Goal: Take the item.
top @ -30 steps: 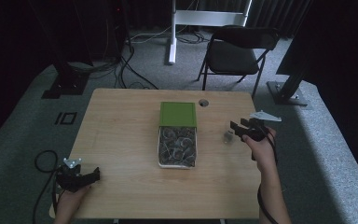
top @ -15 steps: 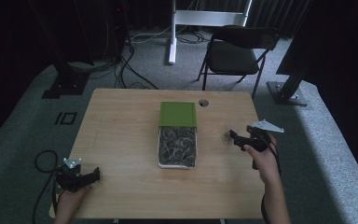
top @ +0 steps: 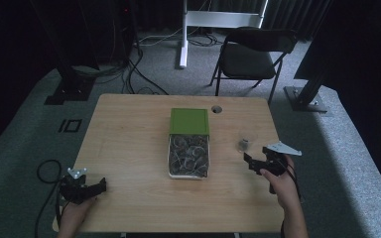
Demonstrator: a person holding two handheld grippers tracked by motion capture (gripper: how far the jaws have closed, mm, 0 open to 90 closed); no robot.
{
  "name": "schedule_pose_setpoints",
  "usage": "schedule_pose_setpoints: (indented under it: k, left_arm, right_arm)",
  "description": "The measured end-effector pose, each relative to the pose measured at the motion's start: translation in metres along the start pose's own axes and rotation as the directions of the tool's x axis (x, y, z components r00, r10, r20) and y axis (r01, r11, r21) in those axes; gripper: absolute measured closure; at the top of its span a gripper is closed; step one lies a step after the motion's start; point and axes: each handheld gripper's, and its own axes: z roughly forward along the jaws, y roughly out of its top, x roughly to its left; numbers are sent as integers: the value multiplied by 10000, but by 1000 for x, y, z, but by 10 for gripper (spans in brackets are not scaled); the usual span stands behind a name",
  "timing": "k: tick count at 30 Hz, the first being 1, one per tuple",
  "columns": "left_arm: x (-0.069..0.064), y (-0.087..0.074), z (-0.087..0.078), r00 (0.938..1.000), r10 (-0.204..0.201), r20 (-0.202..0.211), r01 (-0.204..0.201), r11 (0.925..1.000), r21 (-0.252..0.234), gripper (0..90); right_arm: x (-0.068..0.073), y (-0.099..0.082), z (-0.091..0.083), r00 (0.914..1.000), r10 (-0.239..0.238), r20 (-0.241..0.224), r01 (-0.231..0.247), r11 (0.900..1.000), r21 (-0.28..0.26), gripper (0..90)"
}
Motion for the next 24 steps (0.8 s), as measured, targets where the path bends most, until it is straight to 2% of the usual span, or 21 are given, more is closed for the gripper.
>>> schedule_pose_setpoints:
  k: [6,8,14,24]
  left_arm:
    - [0,0,0,10000,2,0,-2,10000,-2,3]
    - [0,0,0,10000,-6,3,6,10000,-8,3]
    - [0,0,0,10000,23,5,-23,10000,19,3]
    - [0,0,0,10000,17,7,-17,10000,14,3]
  right_arm:
    - [2,-16,-1,9998,73,-204,-69,9998,173,139]
    - [2,-19,-1,9999,42,-142,-39,9997,241,139]
    - [2,-37,-1,9998,-102,-193,114,9979,632,139]
    - [6,-65,0,9987,-350,-375,379,9959,816,141]
